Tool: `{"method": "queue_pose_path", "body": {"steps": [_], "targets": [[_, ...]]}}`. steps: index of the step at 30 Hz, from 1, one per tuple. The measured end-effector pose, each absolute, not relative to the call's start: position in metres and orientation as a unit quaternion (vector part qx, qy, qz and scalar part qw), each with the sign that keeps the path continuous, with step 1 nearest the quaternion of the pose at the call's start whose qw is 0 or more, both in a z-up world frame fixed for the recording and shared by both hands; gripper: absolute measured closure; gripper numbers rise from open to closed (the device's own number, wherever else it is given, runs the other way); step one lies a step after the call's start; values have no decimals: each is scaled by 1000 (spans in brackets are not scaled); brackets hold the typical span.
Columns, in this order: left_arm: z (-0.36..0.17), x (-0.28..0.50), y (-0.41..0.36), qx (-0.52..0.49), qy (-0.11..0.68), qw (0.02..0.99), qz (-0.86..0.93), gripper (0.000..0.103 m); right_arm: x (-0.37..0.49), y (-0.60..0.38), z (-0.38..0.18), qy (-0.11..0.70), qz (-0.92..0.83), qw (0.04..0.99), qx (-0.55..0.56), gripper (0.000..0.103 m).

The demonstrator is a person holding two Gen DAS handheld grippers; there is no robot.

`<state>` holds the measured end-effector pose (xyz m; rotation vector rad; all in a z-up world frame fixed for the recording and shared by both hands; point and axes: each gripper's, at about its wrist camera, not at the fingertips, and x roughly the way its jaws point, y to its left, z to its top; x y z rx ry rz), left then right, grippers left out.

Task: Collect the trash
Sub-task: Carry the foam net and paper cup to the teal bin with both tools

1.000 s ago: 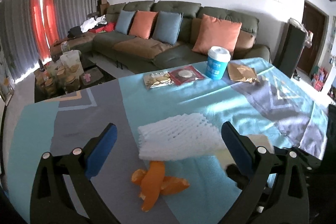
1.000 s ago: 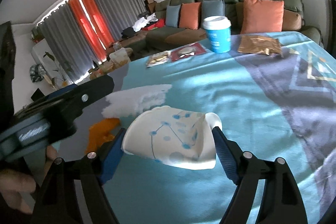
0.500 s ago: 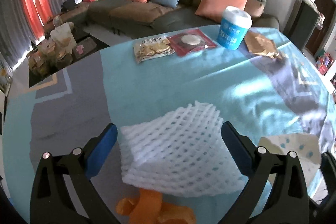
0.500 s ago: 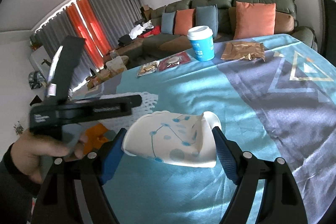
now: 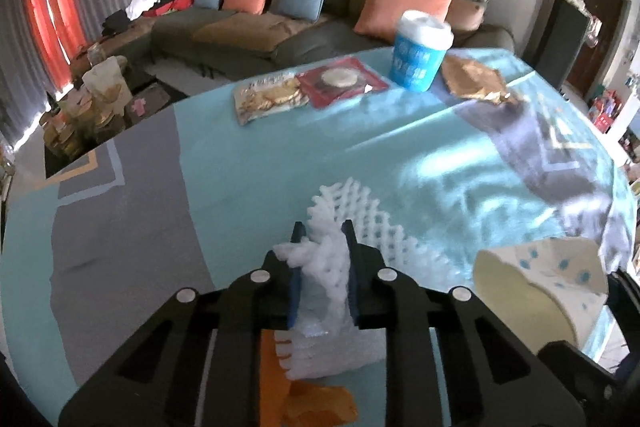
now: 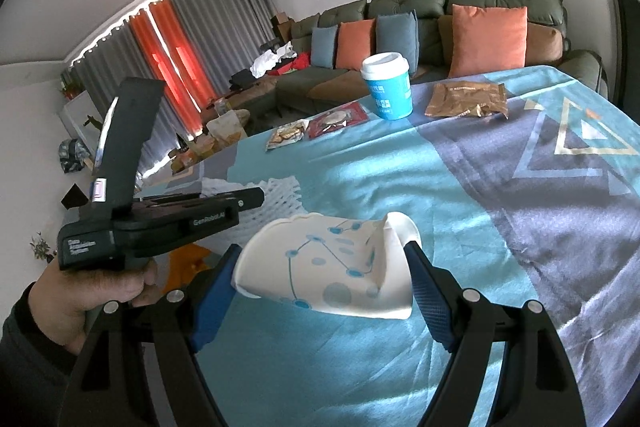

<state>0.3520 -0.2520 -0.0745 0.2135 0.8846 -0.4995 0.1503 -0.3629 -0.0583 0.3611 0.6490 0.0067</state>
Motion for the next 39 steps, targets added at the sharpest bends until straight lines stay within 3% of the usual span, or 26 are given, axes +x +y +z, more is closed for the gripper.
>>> {"method": "queue_pose_path", "body": {"steps": [11,20,39], "targets": [[-6,300,-213,58,333,906,-254,86,137,-350,-32,277,22,946,166,25],[31,241,-138,31,283,934,-216,86,126,-321,-9,252,51,955,149,25],[43,121,45,-32,246,966,-67,85,112,-212,29,223,149,959,86,25]]}}
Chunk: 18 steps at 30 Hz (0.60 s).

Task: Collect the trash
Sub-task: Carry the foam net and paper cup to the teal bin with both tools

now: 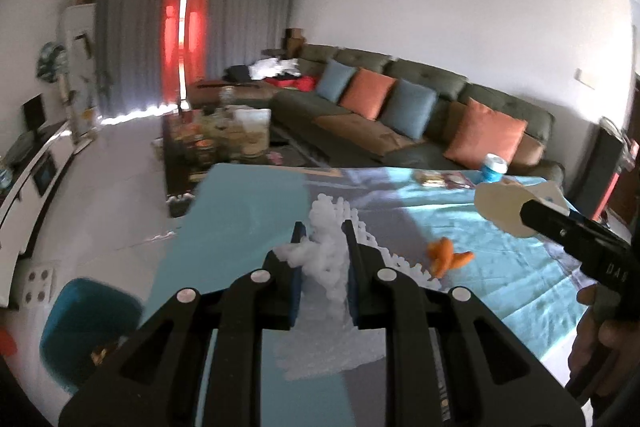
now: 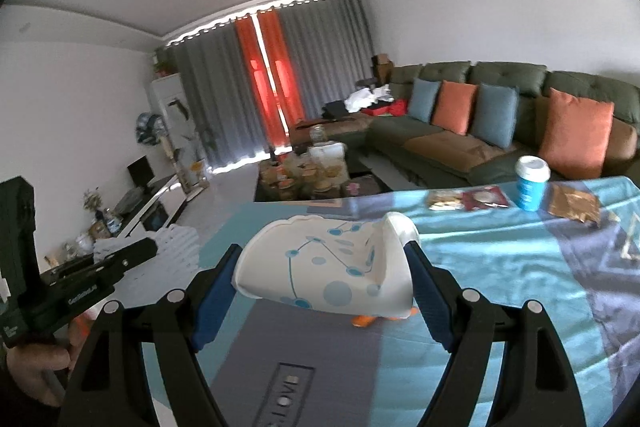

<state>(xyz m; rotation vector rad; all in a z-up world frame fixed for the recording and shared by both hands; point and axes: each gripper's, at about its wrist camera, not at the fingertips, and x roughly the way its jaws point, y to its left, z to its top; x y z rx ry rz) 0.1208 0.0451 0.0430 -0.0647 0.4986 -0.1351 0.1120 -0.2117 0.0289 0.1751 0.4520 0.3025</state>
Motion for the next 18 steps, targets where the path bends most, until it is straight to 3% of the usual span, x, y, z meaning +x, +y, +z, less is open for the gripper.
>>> {"method": "queue_pose_path", "body": {"steps": [18], "targets": [[59,34,199,-79,200,973,86,83,107,-88,55,207,271,940,25,25]]}}
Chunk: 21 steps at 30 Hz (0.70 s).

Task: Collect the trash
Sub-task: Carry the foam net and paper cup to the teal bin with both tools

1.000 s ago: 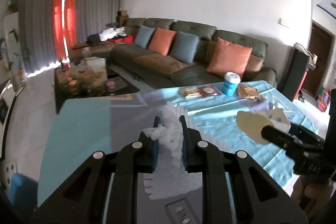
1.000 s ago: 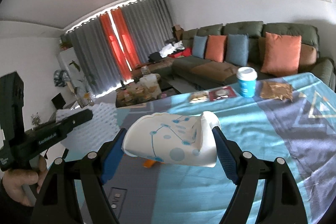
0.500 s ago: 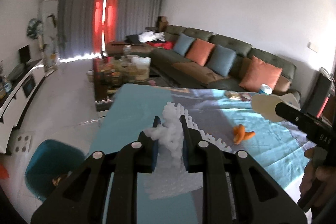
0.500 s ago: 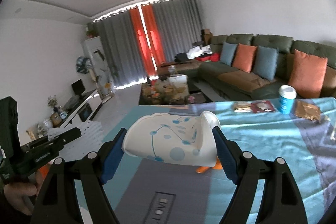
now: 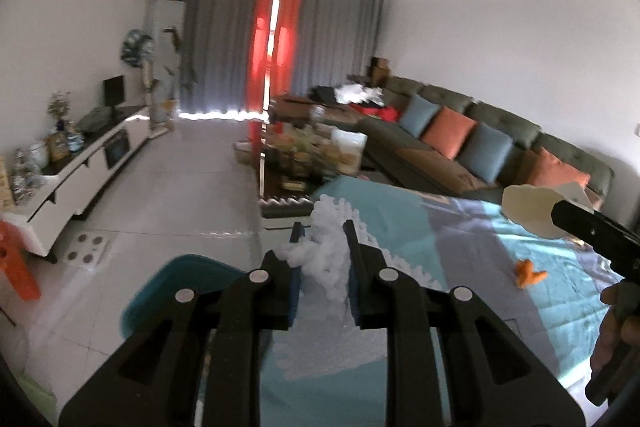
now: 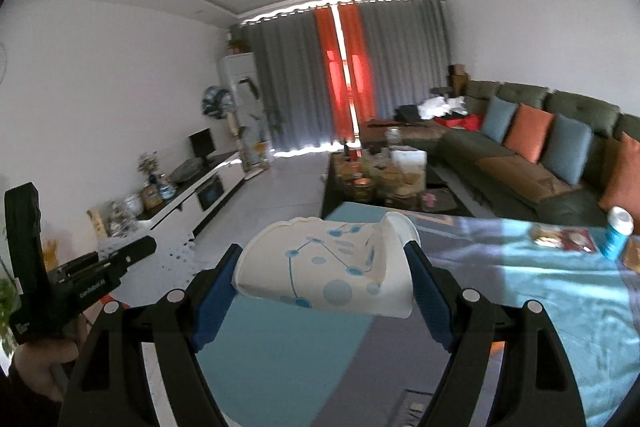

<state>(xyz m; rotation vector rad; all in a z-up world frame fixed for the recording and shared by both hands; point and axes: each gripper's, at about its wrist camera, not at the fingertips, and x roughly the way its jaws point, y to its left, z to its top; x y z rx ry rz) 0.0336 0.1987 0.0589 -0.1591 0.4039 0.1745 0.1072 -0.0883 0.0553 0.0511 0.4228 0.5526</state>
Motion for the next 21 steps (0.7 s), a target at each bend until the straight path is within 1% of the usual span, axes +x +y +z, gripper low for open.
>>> {"method": "queue_pose_path", "body": {"steps": [14,21], "targets": [[63,-22,290,-97,190,959,189,82,119,14,53,220,371,902,-18,25],[36,-34,336,-123,228,942,214,81,133,74,40,263,429,863,-49,25]]}}
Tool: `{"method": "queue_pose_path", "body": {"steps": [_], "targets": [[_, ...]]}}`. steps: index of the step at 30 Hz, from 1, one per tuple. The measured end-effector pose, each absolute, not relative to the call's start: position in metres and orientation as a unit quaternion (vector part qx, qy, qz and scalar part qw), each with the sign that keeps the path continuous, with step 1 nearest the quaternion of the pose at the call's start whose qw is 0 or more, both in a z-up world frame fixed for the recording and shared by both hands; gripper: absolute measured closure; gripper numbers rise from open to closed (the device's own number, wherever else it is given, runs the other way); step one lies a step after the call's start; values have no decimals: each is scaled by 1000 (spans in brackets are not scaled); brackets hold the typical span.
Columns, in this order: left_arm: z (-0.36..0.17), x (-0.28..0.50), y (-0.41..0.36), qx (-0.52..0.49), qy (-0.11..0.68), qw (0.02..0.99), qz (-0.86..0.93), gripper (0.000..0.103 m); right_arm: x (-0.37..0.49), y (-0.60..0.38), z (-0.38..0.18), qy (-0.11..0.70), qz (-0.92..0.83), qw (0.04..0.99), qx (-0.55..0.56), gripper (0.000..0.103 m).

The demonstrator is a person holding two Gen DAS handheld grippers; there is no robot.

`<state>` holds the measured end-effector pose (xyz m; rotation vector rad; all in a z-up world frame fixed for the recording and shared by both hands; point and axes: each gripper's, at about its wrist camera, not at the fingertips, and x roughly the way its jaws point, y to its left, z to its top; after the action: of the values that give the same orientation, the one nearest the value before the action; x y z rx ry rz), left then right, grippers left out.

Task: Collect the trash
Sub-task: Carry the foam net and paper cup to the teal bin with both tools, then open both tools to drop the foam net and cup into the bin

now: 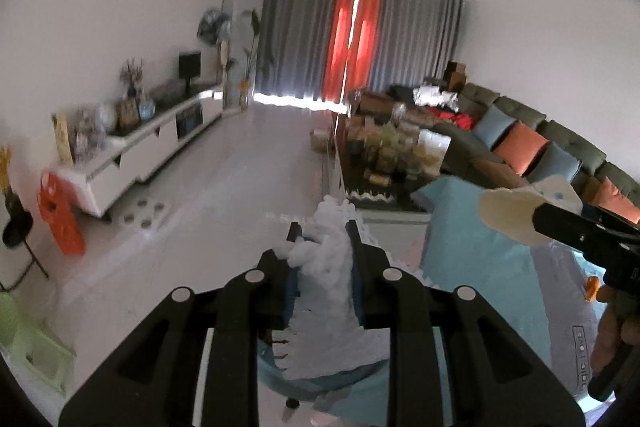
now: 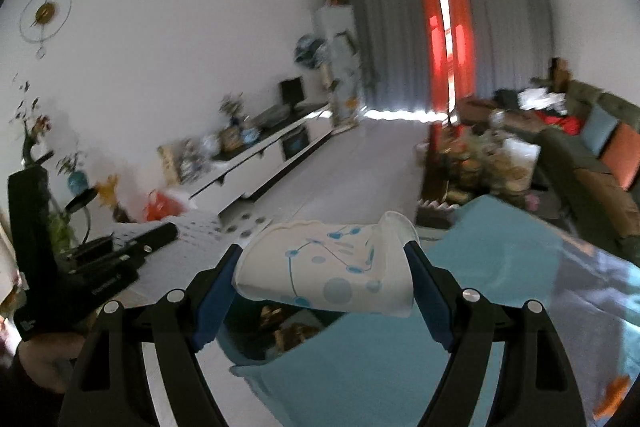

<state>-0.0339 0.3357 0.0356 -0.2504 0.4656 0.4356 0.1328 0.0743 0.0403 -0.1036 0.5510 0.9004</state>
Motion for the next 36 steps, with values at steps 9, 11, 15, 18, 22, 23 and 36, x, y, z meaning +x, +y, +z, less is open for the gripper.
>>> {"method": "queue_pose_path", "body": {"steps": [9,11,15,18,22,23,36], "targets": [[-38,10,369,-129,311,913,231,80,166,158,-8,364,466,804,-67,25],[-53,19,373,-128,327,908,227,78,172,175,-24,388,461,795,-70,25],[-81,41,382,-127,347,900,231,75,183,198,-48,423,447,785,-70,25],[-94,57,388,-122,354,896,238,71,192,208,-64,447,437,778,-64,24],[-104,79,386,-118,358,893,246,60,201,212,-77,461,431,774,-52,22],[-106,83,387,-119,357,893,247,53,204,213,-79,463,430,774,-47,18],[-87,78,388,-122,329,894,280,6,212,183,-56,419,416,806,-32,14]]}}
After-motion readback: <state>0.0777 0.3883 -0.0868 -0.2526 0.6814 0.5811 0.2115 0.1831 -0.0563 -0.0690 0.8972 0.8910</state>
